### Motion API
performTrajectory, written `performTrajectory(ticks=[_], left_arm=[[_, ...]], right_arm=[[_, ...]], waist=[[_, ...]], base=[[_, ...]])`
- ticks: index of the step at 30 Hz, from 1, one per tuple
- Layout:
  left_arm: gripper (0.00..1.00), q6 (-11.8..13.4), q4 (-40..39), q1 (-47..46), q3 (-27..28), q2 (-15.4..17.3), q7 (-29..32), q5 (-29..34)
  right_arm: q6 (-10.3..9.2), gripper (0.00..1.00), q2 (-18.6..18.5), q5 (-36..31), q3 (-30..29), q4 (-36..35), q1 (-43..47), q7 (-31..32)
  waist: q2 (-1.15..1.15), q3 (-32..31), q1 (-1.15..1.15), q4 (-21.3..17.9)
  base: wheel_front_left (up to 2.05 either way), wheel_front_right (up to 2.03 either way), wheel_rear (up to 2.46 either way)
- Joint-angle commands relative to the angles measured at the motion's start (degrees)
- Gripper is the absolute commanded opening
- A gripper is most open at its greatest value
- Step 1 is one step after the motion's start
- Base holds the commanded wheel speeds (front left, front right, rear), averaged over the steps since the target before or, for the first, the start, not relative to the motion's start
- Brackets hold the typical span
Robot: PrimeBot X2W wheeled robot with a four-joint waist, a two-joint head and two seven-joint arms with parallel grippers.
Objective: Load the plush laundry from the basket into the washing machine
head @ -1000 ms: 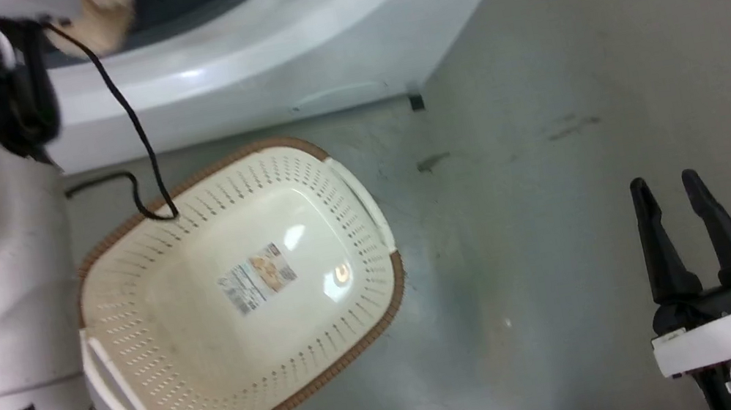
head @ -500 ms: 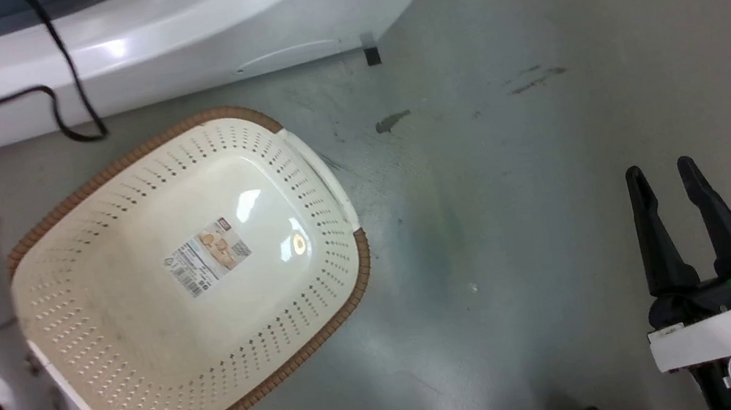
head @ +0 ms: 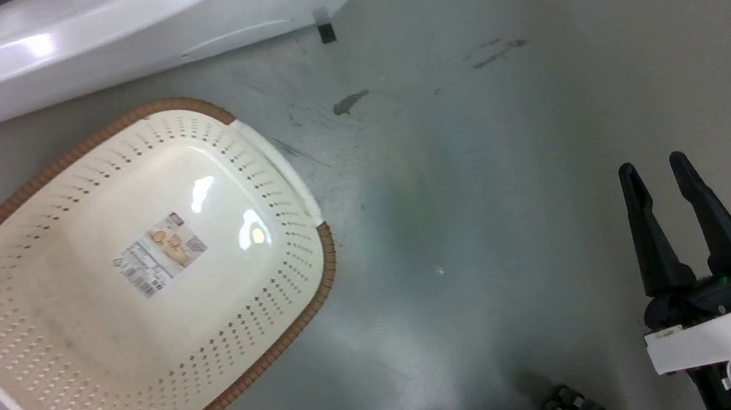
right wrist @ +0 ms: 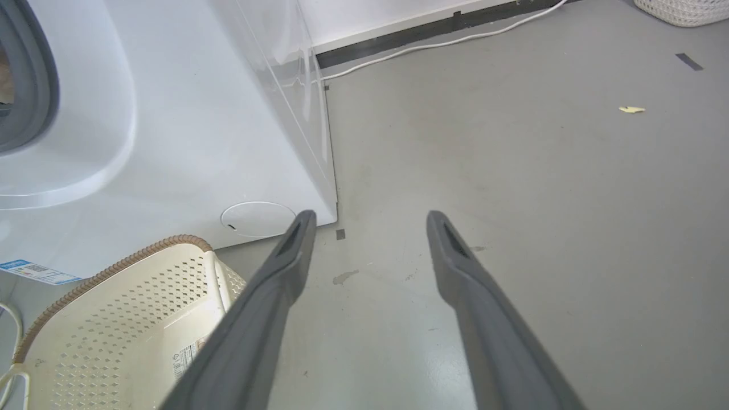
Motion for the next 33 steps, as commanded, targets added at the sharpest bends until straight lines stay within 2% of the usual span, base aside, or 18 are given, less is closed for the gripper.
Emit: performTrajectory(ticks=[1, 7, 19, 27, 28, 29, 30, 33], left_arm=[[0.0, 0.0, 0.2, -1.8, 0.0, 0.8, -0.2, 0.6], [0.0, 0.3, 0.9, -4.8, 0.1, 2.3, -0.3, 0.9], [0.0, 0.0, 3.3, -10.7, -0.7, 2.9, -0.5, 0.9], [0.0, -0.3, 11.6, -12.7, -1.6, 2.3, 1.4, -0.1], [0.24, -0.4, 12.6, -12.9, -1.8, 2.0, 1.9, -0.2], [0.55, -0.4, 13.3, -13.1, -2.1, 1.9, 2.0, -0.1], [1.0, -0.4, 14.1, -13.3, -2.2, 1.7, 2.2, -0.2], [1.0, -0.6, 16.3, -13.7, -2.7, 1.1, 2.1, -0.5]], right_arm=[[-0.04, 1.0, 0.0, 0.4, 0.4, -0.4, 0.5, -0.2], [-0.04, 1.0, 0.0, 0.9, 0.8, -1.2, 1.2, -0.2], [-0.04, 1.0, 0.0, 1.3, 1.4, -2.6, 2.4, -0.3], [-0.04, 1.0, 0.0, 1.3, 0.7, -2.5, 2.1, -0.3], [-0.04, 1.0, 0.0, 1.3, 0.6, -2.5, 2.0, -0.3], [-0.04, 1.0, 0.0, 1.2, 0.5, -2.5, 1.9, -0.3], [-0.04, 1.0, 0.0, 1.1, 0.5, -2.4, 1.8, -0.3], [-0.04, 1.0, 0.0, 0.9, 0.1, -2.0, 1.2, -0.3]], waist=[[0.0, 0.9, -0.01, -0.9], [0.0, 2.1, -0.01, -2.1], [0.0, 4.9, -0.01, -2.7], [0.0, 5.6, -0.01, -1.7], [0.0, 5.6, -0.01, -1.5], [0.0, 5.7, -0.01, -1.3], [0.0, 5.6, -0.01, -1.1], [0.0, 5.3, -0.01, -0.3]], base=[[0.0, 0.0, 0.0], [0.0, 0.0, 0.0], [0.0, 0.0, 0.0], [0.0, 0.0, 0.0], [0.0, 0.0, 0.0], [0.0, 0.0, 0.0], [0.0, 0.0, 0.0], [0.0, 0.0, 0.0]])
